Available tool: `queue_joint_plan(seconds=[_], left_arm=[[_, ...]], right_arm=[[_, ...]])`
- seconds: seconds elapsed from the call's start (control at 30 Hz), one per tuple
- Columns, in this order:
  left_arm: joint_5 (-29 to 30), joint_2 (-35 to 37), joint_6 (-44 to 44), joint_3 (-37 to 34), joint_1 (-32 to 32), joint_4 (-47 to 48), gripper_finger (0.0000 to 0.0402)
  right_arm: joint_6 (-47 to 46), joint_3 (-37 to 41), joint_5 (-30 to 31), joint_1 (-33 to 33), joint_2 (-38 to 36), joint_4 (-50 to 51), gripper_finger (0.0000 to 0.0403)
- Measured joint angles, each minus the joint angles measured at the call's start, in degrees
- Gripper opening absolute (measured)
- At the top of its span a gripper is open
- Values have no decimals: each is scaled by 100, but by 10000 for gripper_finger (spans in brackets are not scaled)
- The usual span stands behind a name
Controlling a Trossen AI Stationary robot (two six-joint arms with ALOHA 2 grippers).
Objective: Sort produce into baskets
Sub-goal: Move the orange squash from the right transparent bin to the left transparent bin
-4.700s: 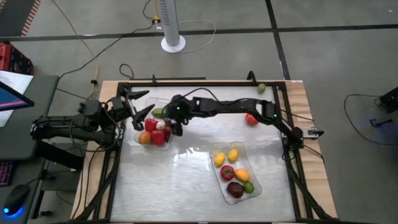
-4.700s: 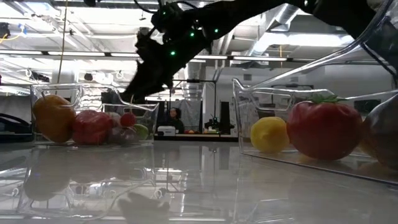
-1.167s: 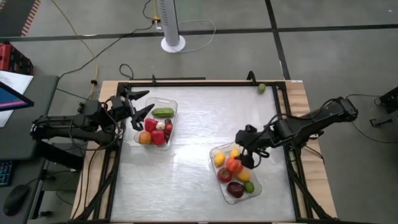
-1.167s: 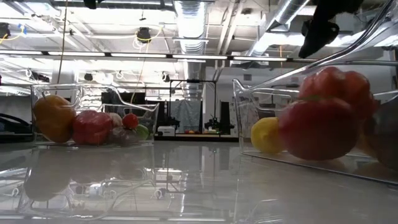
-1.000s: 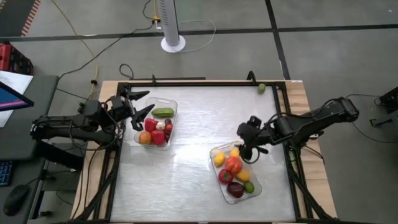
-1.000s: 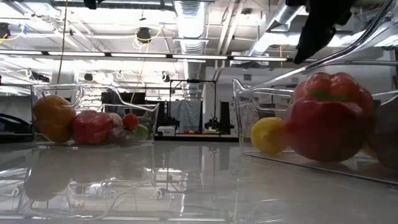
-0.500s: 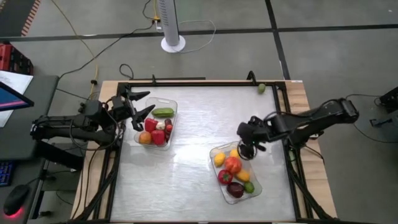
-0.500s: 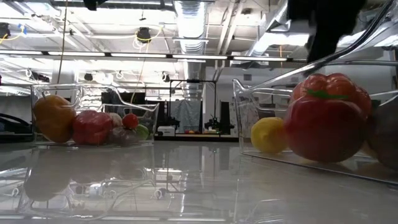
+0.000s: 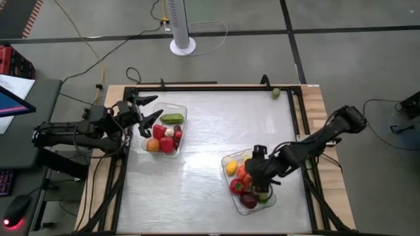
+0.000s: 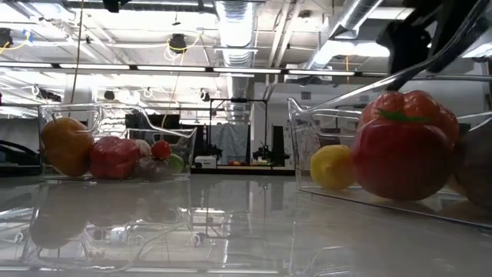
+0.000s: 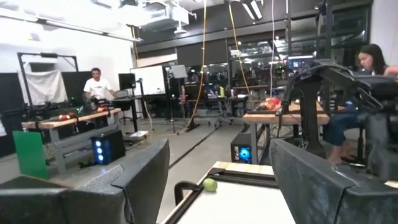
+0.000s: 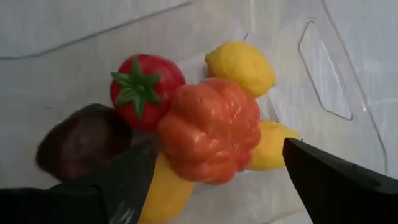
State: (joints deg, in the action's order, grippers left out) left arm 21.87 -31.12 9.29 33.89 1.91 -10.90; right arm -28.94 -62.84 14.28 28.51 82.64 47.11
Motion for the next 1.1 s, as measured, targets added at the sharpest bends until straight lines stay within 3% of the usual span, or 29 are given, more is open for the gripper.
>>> queue_joint_plan(seconds=[0.3, 0.73, 1.1], left_arm=[[-20, 1, -145, 0, 0, 70, 265], [-35, 1, -158, 0, 0, 68, 265], [-58, 1, -206, 0, 0, 68, 265]], right_arm=[[282, -420, -247, 2, 926, 109, 386], [554, -490, 110, 63, 1778, 453, 384], [662, -475, 229, 59, 1704, 406, 295]])
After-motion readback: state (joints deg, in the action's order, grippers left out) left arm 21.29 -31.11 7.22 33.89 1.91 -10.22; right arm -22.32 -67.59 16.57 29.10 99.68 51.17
